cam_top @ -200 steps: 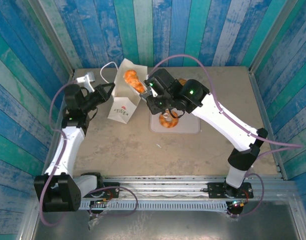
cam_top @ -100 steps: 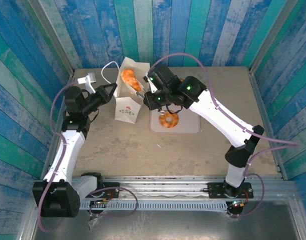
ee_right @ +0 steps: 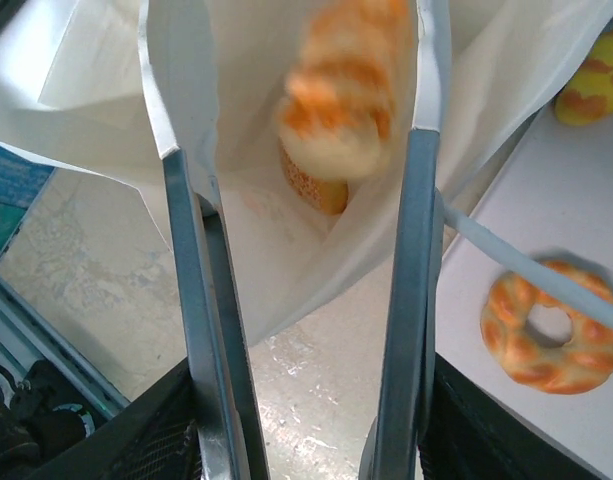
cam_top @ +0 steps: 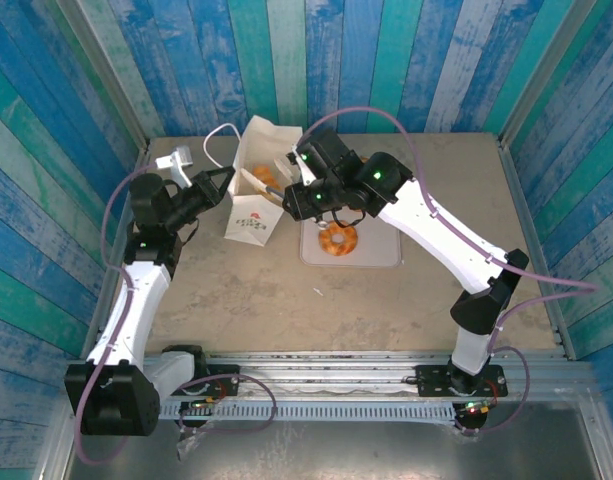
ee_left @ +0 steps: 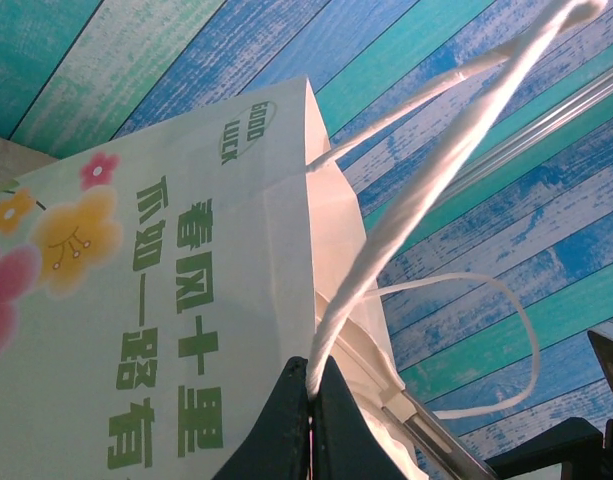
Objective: Place the fake bread into the paper bag
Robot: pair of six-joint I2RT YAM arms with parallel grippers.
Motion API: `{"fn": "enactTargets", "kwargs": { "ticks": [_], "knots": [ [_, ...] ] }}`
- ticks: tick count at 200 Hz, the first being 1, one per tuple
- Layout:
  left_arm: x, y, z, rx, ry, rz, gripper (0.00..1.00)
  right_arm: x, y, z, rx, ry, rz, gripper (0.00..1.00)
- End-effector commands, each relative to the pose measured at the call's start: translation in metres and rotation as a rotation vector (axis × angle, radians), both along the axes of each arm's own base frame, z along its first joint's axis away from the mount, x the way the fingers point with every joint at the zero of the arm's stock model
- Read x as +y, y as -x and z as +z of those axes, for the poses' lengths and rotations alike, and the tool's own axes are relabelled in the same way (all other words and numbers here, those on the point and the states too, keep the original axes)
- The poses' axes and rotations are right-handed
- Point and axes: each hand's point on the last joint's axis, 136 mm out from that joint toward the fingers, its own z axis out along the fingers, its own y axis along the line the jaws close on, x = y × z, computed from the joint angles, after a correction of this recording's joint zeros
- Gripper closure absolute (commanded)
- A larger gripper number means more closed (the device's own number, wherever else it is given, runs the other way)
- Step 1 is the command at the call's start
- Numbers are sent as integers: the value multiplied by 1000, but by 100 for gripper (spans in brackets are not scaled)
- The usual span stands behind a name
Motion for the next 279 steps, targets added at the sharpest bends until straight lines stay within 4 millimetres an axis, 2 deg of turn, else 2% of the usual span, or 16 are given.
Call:
{"fn": "enactTargets", "kwargs": {
  "ticks": [1,33,95,129,146,164,188,214,222,229,265,268,279],
  "knots": [
    [-2,9,19,-69,8,-2,99,-7,-2,22,-54,-41,-14,45],
    [2,7,15,-47,18,20,99,-12,0,38,-94,-71,-19,47],
    [7,2,12,-7,89,74,100,-40,9,91,-237,-197,-65,51],
    [9,-5,17,-8,117,104,100,-65,17,118,-296,-270,-97,52],
    [8,-10,18,-4,134,107,100,-83,20,125,-317,-289,-122,52],
    [6,-17,15,14,147,112,100,-106,22,123,-328,-281,-168,52],
    [4,-27,11,31,161,123,100,-145,21,107,-318,-263,-257,52],
    [2,-37,11,37,183,134,100,-183,21,77,-283,-224,-339,52],
    [1,-40,9,41,187,134,100,-189,23,64,-260,-209,-350,52],
    [-2,-43,10,41,189,131,100,-203,19,54,-245,-193,-391,52],
    [-16,-55,14,40,199,105,100,-227,16,6,-161,-102,-442,52],
    [-17,-60,6,60,195,106,100,-228,16,1,-152,-95,-445,52],
    [-18,-65,4,68,194,107,100,-230,15,-14,-116,-74,-449,52]
  ]
}}
